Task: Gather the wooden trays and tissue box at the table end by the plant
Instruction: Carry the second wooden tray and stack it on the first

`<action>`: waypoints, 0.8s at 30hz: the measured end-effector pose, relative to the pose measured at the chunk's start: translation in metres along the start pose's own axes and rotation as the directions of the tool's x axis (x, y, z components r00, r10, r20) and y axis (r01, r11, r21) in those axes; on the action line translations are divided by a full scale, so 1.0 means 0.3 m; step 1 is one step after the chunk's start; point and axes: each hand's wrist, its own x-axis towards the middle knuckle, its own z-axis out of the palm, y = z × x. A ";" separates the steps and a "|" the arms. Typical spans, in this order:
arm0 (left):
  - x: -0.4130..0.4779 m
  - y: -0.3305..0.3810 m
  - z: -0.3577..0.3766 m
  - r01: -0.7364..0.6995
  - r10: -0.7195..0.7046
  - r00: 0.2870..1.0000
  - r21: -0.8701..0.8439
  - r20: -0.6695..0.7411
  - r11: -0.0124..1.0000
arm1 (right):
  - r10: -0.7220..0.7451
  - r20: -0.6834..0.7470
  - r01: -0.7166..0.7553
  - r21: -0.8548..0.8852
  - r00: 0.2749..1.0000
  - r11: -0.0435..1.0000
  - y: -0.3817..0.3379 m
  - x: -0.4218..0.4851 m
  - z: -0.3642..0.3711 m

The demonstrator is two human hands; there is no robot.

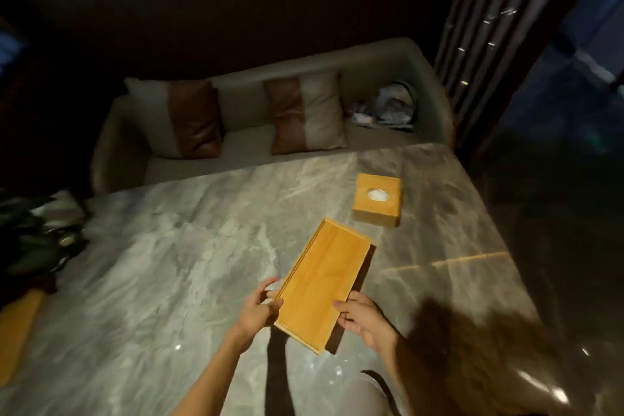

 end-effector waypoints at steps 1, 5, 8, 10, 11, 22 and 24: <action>-0.025 -0.016 -0.060 -0.007 -0.007 0.993 -0.119 -0.117 0.993 | -0.016 0.015 0.016 -0.017 1.000 1.000 -0.015 0.008 0.092; -0.093 -0.096 -0.248 -0.112 -0.100 0.927 -0.519 -0.363 0.847 | -0.079 0.069 0.080 -0.010 0.994 0.997 -0.024 0.031 0.475; -0.120 -0.142 -0.369 -0.195 -0.099 0.896 -0.583 -0.434 0.789 | -0.129 0.096 0.130 -0.014 0.987 0.991 0.016 0.023 0.747; -0.126 -0.163 -0.499 -0.272 -0.106 0.838 -0.578 -0.535 0.769 | -0.140 0.147 0.150 -0.061 0.979 0.987 0.056 0.013 0.922; -0.125 -0.176 -0.586 -0.295 -0.120 0.797 -0.555 -0.592 0.778 | -0.132 0.175 0.154 -0.119 0.976 0.981 0.075 0.004 1.006; -0.216 -0.400 -1.586 -0.157 0.201 0.732 0.126 -0.651 0.980 | -0.520 0.559 0.516 -0.821 0.645 -0.244 0.062 -0.039 1.792; -0.234 -0.412 -1.702 -0.174 0.281 0.782 0.237 -0.557 0.956 | -0.336 0.554 0.486 -0.831 0.762 -0.270 0.071 -0.021 1.898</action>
